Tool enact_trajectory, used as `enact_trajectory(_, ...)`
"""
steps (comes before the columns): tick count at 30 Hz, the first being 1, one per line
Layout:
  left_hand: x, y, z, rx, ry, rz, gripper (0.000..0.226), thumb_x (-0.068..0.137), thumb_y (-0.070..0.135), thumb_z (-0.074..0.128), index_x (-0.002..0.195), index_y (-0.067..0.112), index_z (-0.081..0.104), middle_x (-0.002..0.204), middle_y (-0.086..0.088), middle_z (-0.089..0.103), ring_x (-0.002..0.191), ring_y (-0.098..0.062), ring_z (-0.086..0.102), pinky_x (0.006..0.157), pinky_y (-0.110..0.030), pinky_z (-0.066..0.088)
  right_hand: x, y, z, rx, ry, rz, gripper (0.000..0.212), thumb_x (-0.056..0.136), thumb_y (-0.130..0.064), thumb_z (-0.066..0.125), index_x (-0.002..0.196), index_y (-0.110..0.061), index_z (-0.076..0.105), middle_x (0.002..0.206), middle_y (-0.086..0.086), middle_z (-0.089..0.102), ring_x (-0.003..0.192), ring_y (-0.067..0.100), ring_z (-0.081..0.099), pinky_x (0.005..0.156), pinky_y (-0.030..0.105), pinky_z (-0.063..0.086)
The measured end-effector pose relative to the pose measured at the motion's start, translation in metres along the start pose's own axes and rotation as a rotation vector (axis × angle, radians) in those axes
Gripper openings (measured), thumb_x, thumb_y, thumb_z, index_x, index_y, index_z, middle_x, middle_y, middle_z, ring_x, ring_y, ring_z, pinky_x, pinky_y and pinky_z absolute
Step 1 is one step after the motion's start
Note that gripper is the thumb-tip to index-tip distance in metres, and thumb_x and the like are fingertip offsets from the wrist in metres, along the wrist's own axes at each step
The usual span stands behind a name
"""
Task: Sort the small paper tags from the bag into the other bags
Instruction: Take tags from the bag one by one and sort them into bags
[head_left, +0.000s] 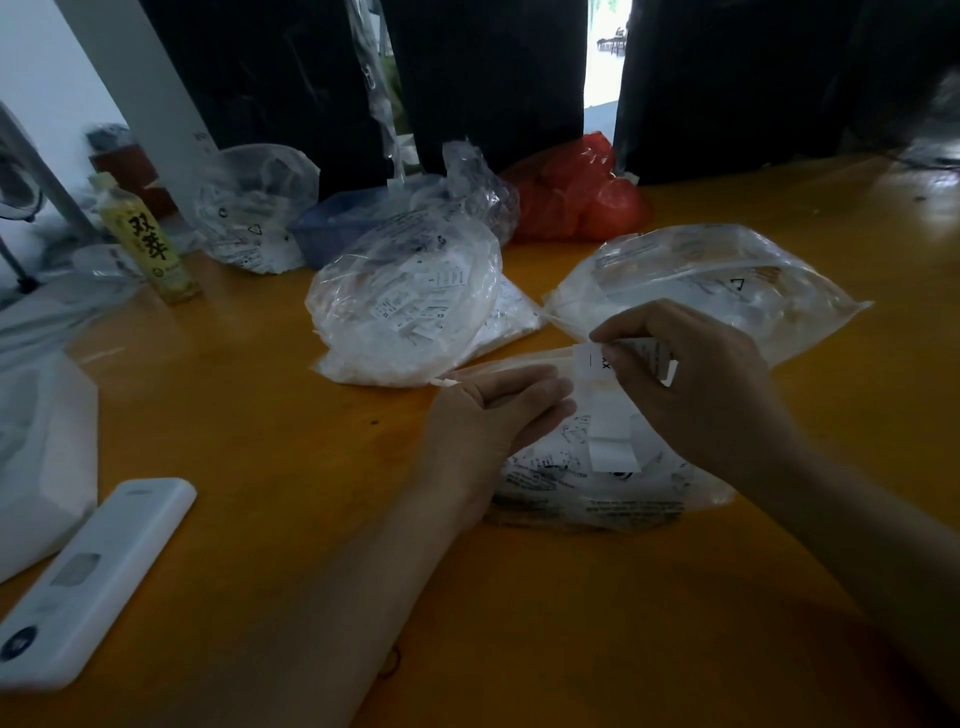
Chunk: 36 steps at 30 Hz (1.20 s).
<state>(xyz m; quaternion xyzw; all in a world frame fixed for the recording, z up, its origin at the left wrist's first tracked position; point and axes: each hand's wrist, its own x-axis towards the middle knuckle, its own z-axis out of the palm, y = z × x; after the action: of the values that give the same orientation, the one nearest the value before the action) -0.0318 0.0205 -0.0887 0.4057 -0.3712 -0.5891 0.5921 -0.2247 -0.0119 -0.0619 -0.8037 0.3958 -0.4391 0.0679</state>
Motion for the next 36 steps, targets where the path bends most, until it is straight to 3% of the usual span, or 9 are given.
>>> enact_trajectory(4, -0.0014, -0.0002, -0.0002, 0.009, -0.007, 0.018, 0.034, 0.068, 0.025, 0.089, 0.098, 0.011, 0.083, 0.106, -0.019, 0.079, 0.1, -0.03, 0.078, 0.082, -0.024, 0.061, -0.001, 0.0018, 0.0012, 0.001, -0.049, -0.005, 0.016, 0.096, -0.014, 0.064, 0.11, -0.019, 0.07, 0.102, -0.011, 0.065, 0.09, -0.001, 0.057, 0.08, 0.002, 0.042)
enact_trajectory(12, -0.006, 0.001, 0.0018, 0.19, 0.015, 0.06, 0.023, 0.075, 0.03, 0.081, 0.096, 0.021, 0.083, 0.097, -0.008, 0.081, 0.087, -0.02, 0.079, 0.07, -0.025, 0.062, -0.0023, -0.0003, 0.0037, 0.015, -0.196, -0.017, 0.025, 0.094, -0.022, 0.067, 0.118, -0.027, 0.073, 0.1, -0.012, 0.066, 0.085, 0.003, 0.062, 0.074, 0.012, 0.046)
enact_trajectory(16, -0.0057, 0.0024, 0.0027, 0.168, 0.054, 0.051, 0.012, 0.077, 0.026, 0.082, 0.089, 0.023, 0.085, 0.096, -0.007, 0.081, 0.084, -0.018, 0.079, 0.066, -0.023, 0.061, -0.0011, -0.0004, 0.0036, 0.146, -0.144, 0.192, 0.045, 0.092, -0.039, 0.063, 0.136, -0.039, 0.055, 0.098, -0.02, 0.068, 0.085, -0.002, 0.066, 0.071, 0.012, 0.054)
enact_trajectory(18, -0.0044, 0.0025, 0.0024, 0.146, 0.086, 0.049, 0.007, 0.082, 0.02, 0.081, 0.088, 0.022, 0.085, 0.094, -0.006, 0.081, 0.081, -0.016, 0.078, 0.065, -0.022, 0.06, 0.0015, 0.0034, 0.0014, 0.229, -0.096, 0.309, 0.043, 0.091, -0.041, 0.068, 0.131, -0.042, 0.053, 0.092, -0.017, 0.071, 0.079, -0.001, 0.069, 0.067, 0.017, 0.056)
enact_trajectory(20, -0.0032, 0.0022, 0.0022, 0.129, 0.116, 0.051, 0.008, 0.083, 0.018, 0.082, 0.09, 0.021, 0.085, 0.094, -0.006, 0.081, 0.08, -0.015, 0.078, 0.066, -0.022, 0.06, 0.0031, 0.0062, -0.001, 0.323, -0.114, 0.38, 0.036, 0.089, -0.04, 0.072, 0.121, -0.041, 0.056, 0.088, -0.015, 0.074, 0.076, 0.002, 0.07, 0.072, 0.027, 0.057)
enact_trajectory(24, -0.0032, 0.0026, 0.003, 0.102, 0.086, 0.047, 0.018, 0.072, 0.024, 0.084, 0.09, 0.019, 0.085, 0.098, -0.008, 0.081, 0.088, -0.017, 0.078, 0.071, -0.022, 0.061, 0.0004, 0.003, 0.0008, 0.317, -0.174, 0.353, 0.024, 0.088, -0.031, 0.076, 0.106, -0.04, 0.063, 0.085, -0.014, 0.072, 0.074, 0.009, 0.071, 0.069, 0.035, 0.061)
enact_trajectory(30, -0.0034, 0.0034, 0.0021, 0.043, 0.068, 0.028, 0.018, 0.073, 0.021, 0.083, 0.091, 0.016, 0.085, 0.099, -0.014, 0.08, 0.087, -0.021, 0.078, 0.074, -0.022, 0.061, 0.0032, 0.0046, -0.0016, 0.187, -0.044, 0.289, 0.026, 0.087, -0.031, 0.076, 0.108, -0.04, 0.063, 0.082, -0.015, 0.069, 0.078, -0.003, 0.066, 0.069, 0.003, 0.047)
enact_trajectory(36, -0.0028, 0.0046, 0.0018, 0.004, 0.028, 0.013, 0.03, 0.065, 0.024, 0.089, 0.094, 0.015, 0.085, 0.105, -0.017, 0.079, 0.095, -0.027, 0.079, 0.075, -0.022, 0.061, 0.0047, 0.0043, -0.0045, 0.226, 0.06, 0.3, 0.031, 0.089, -0.025, 0.076, 0.118, -0.034, 0.068, 0.085, -0.019, 0.071, 0.076, -0.009, 0.068, 0.061, 0.005, 0.048)
